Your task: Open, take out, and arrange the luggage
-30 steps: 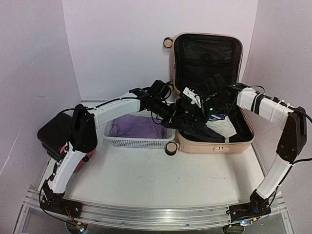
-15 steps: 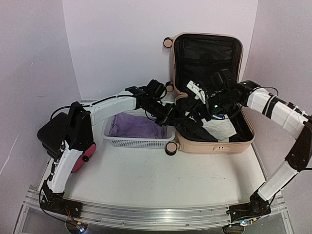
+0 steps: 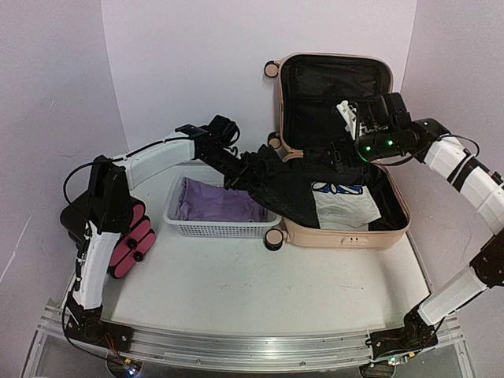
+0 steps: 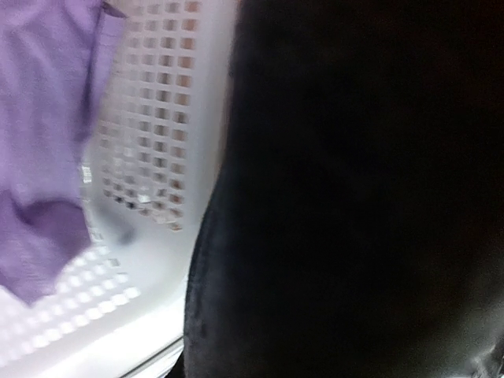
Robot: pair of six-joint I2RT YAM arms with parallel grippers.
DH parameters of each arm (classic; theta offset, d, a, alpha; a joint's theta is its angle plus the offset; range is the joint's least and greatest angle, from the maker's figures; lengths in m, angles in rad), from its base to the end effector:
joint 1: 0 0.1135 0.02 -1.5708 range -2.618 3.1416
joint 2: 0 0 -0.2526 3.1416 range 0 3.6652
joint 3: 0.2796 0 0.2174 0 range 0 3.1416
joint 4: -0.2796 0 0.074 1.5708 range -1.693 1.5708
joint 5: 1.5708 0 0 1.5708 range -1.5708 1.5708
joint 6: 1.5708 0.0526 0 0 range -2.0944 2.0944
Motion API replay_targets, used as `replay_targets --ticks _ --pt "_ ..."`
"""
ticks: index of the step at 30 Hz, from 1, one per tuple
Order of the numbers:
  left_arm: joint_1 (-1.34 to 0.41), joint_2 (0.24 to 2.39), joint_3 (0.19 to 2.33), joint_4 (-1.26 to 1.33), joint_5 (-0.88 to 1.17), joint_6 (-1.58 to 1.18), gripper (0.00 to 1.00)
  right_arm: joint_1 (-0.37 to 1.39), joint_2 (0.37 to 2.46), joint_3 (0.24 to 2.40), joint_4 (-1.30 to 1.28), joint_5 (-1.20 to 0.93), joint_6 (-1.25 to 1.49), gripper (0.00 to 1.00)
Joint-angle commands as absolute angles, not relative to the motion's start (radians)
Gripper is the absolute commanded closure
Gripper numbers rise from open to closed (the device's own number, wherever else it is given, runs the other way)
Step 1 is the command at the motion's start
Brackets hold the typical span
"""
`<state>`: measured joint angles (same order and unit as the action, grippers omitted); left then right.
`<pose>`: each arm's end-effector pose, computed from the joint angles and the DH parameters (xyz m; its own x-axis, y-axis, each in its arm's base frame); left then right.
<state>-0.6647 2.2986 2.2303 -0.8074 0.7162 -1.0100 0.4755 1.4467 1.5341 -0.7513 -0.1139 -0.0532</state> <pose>0.3513 -0.3192 0.2604 -0.9958 -0.0312 0.0863 -0.0884 0.5790 -0.8105 0.2561 0.1386 0.3644 -0.5186 -0.3265 -0.7902 -0.5628 0.8261 0.0281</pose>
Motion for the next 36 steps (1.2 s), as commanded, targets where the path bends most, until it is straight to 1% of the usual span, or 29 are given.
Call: replay_targets --ticks 1,7,9,15,21,30,33,34,36 --pt "-0.574 2.146 2.175 -0.834 0.734 -0.788 1.00 0.474 1.478 1.609 -0.750 -0.066 0.024 0.02" --pt "-0.516 2.089 2.098 -0.917 0.697 -0.675 1.00 0.473 1.547 1.690 -0.788 -0.071 0.016 0.02" --pt "-0.495 2.083 2.066 -0.919 0.713 -0.662 1.00 0.474 1.571 1.723 -0.800 -0.069 0.009 0.02" --pt "-0.439 2.112 2.049 -0.943 0.744 -0.612 1.00 0.473 1.652 1.812 -0.829 -0.074 -0.047 0.02" --pt "-0.423 2.164 2.053 -0.976 0.769 -0.533 1.00 0.471 1.723 1.888 -0.842 -0.075 -0.070 0.02" --pt "-0.401 2.240 2.049 -0.996 0.759 -0.477 1.00 0.466 1.788 1.945 -0.845 -0.075 -0.084 0.02" --pt "-0.401 2.242 2.041 -1.004 0.719 -0.466 1.00 0.464 1.808 1.968 -0.848 -0.075 -0.084 0.02" --pt "-0.400 2.241 2.040 -1.008 0.696 -0.462 0.99 0.464 1.817 1.974 -0.848 -0.076 -0.084 0.02" --pt "-0.401 2.244 2.052 -1.043 0.632 -0.443 0.91 0.462 1.832 1.985 -0.848 -0.082 -0.084 0.02"
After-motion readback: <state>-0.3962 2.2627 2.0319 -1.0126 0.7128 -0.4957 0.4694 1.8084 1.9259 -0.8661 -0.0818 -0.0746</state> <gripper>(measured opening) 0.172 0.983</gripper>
